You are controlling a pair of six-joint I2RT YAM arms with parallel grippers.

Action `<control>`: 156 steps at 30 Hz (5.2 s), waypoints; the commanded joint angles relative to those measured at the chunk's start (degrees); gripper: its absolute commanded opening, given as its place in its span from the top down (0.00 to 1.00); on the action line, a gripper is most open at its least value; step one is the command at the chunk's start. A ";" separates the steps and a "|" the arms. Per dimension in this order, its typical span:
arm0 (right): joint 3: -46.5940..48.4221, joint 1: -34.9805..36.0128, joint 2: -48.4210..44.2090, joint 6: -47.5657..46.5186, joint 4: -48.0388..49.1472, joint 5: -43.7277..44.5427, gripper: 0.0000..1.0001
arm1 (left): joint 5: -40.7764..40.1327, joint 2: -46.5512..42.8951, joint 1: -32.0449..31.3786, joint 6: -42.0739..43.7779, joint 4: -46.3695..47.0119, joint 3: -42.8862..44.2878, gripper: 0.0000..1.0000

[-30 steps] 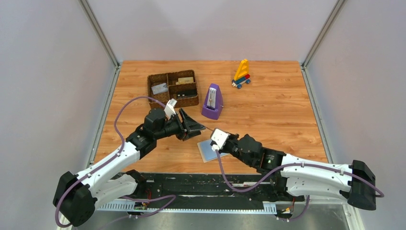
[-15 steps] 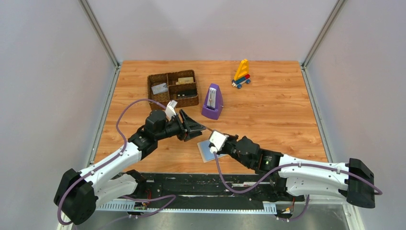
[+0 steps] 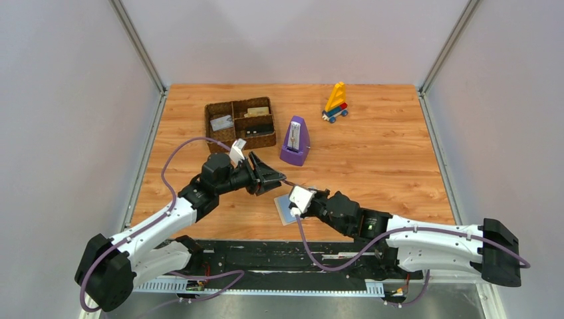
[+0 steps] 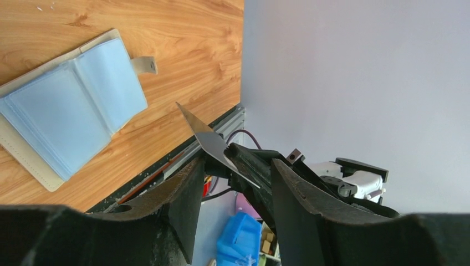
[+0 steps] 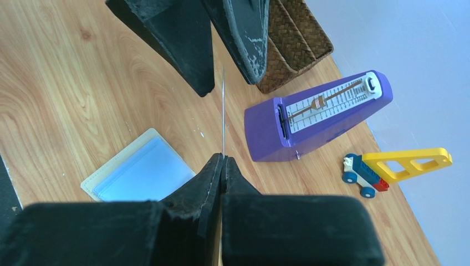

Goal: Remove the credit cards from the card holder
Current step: Place the credit card in the storage box.

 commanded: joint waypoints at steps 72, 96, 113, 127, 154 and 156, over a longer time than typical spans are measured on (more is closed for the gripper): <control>4.06 -6.90 -3.63 48.63 -19.65 3.83 0.00 | 8.99 50.57 31.16 43.30 -18.28 52.39 1.00; 5.44 -8.25 -0.55 48.92 -19.37 2.71 0.00 | 12.90 57.08 31.18 39.84 -10.80 51.43 1.00; 6.31 -9.12 2.38 48.90 -18.75 1.35 0.00 | 13.56 56.44 30.90 39.17 -10.55 49.98 1.00; 6.41 -9.21 3.02 48.89 -18.60 0.88 0.00 | 13.37 58.34 30.84 37.50 -8.53 49.44 0.99; 7.55 -10.64 4.20 46.64 -17.89 0.61 0.00 | 12.14 63.26 29.64 37.78 -10.51 53.90 0.88; 7.55 -10.78 4.30 46.67 -17.90 0.58 0.00 | 12.00 63.60 29.52 38.10 -11.09 54.27 0.85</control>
